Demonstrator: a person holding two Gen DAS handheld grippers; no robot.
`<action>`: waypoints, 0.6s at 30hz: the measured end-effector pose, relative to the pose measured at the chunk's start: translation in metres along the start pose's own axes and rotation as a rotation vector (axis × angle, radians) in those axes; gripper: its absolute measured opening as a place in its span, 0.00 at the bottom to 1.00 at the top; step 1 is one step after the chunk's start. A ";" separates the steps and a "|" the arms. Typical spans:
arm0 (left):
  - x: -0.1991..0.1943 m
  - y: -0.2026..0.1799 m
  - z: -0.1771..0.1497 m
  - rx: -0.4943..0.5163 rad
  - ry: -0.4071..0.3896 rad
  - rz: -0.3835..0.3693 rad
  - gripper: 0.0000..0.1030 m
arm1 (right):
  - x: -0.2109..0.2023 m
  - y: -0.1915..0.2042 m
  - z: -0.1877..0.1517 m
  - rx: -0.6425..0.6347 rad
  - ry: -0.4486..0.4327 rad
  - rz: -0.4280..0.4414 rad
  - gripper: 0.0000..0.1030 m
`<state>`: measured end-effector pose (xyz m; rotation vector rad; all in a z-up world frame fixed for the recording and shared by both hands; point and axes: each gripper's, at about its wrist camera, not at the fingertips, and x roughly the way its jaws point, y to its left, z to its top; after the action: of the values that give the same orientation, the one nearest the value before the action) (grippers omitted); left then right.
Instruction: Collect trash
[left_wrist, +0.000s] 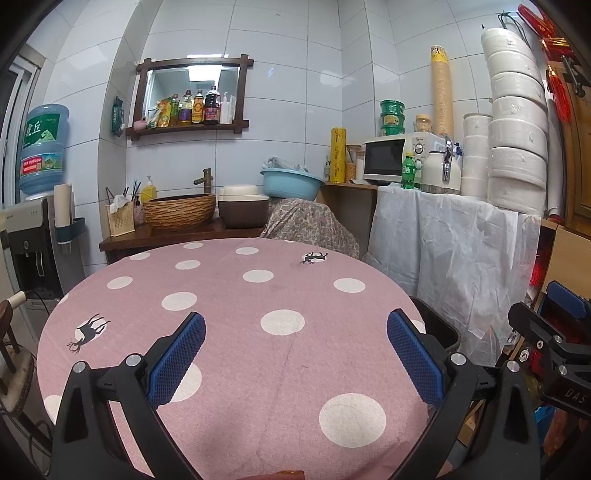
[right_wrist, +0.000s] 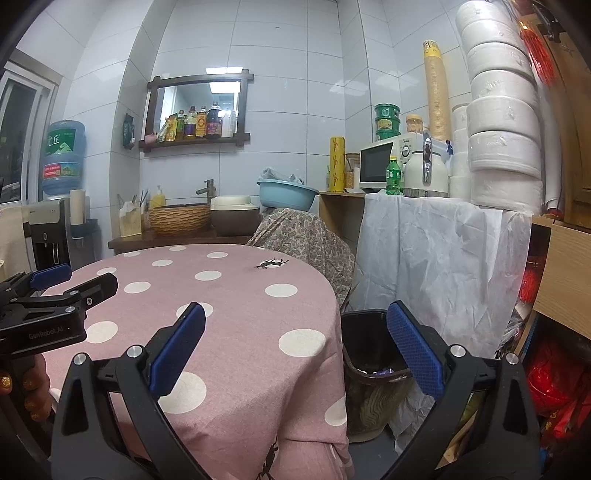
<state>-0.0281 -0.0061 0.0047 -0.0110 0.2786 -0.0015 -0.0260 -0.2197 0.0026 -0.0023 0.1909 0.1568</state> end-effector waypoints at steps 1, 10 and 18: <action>0.001 0.000 0.001 -0.002 0.001 -0.001 0.95 | 0.000 0.000 0.000 0.002 0.001 0.001 0.94; 0.000 -0.002 -0.001 -0.002 0.004 -0.003 0.95 | 0.001 -0.005 -0.003 0.005 0.005 0.001 0.94; 0.000 -0.001 -0.003 -0.012 0.015 -0.018 0.95 | 0.003 -0.007 -0.004 0.001 0.011 0.005 0.94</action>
<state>-0.0285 -0.0070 0.0022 -0.0258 0.2931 -0.0180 -0.0230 -0.2266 -0.0014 -0.0014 0.2023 0.1612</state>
